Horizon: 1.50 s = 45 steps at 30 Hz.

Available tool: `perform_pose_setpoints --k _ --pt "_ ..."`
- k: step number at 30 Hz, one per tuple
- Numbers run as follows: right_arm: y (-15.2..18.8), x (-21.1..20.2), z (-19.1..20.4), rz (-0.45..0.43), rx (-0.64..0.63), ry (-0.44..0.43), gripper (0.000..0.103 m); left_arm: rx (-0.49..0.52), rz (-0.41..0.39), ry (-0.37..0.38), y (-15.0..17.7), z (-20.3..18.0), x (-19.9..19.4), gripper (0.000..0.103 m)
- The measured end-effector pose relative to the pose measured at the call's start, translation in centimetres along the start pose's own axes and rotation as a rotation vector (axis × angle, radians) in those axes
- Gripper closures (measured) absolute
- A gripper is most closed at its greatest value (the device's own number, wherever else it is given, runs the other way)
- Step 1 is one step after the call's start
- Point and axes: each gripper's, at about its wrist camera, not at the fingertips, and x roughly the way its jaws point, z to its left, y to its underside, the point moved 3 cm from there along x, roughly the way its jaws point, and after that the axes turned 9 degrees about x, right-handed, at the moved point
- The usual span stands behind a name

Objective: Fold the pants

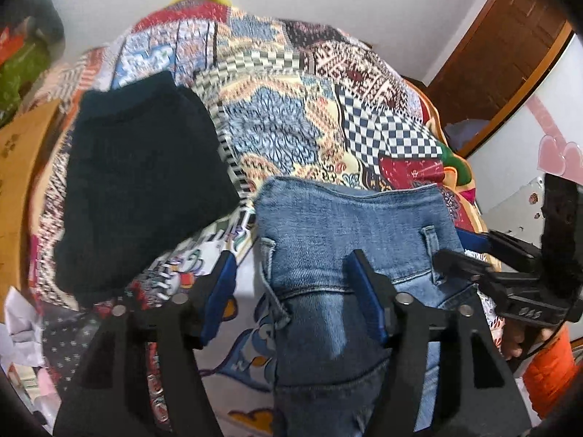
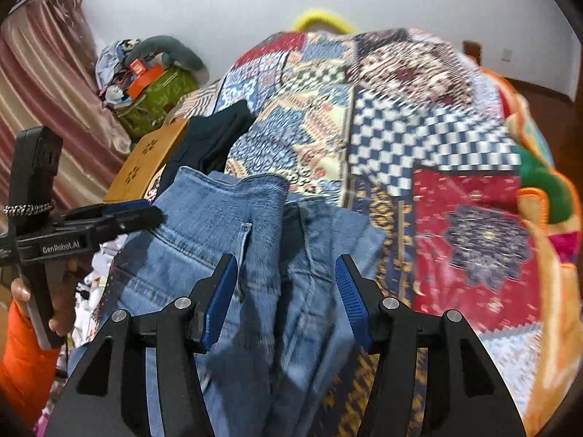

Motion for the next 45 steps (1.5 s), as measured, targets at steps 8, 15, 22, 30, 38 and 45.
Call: perform_pose_setpoints --k 8,15,22,30,38,45 --pt "0.0 1.6 -0.4 0.038 0.007 -0.046 0.061 -0.065 0.041 0.11 -0.6 0.6 1.9 0.037" --pt "0.2 0.3 1.7 -0.037 -0.135 -0.01 0.077 0.074 -0.043 -0.115 -2.5 -1.9 0.7 0.067" --pt "-0.6 -0.1 0.9 -0.128 -0.149 0.08 0.079 0.124 0.008 -0.201 -2.9 -1.1 3.1 0.069" --pt "-0.8 1.2 -0.2 -0.061 -0.095 0.141 0.074 0.143 0.007 -0.227 -2.8 -1.2 2.7 0.064" --pt "-0.8 -3.0 0.4 -0.126 -0.125 0.208 0.068 0.121 -0.107 -0.197 -2.3 -2.2 -2.6 0.045" --pt "0.0 -7.3 0.3 -0.182 -0.112 0.19 0.041 0.173 -0.179 -0.192 -0.7 -4.2 -7.3 0.02"
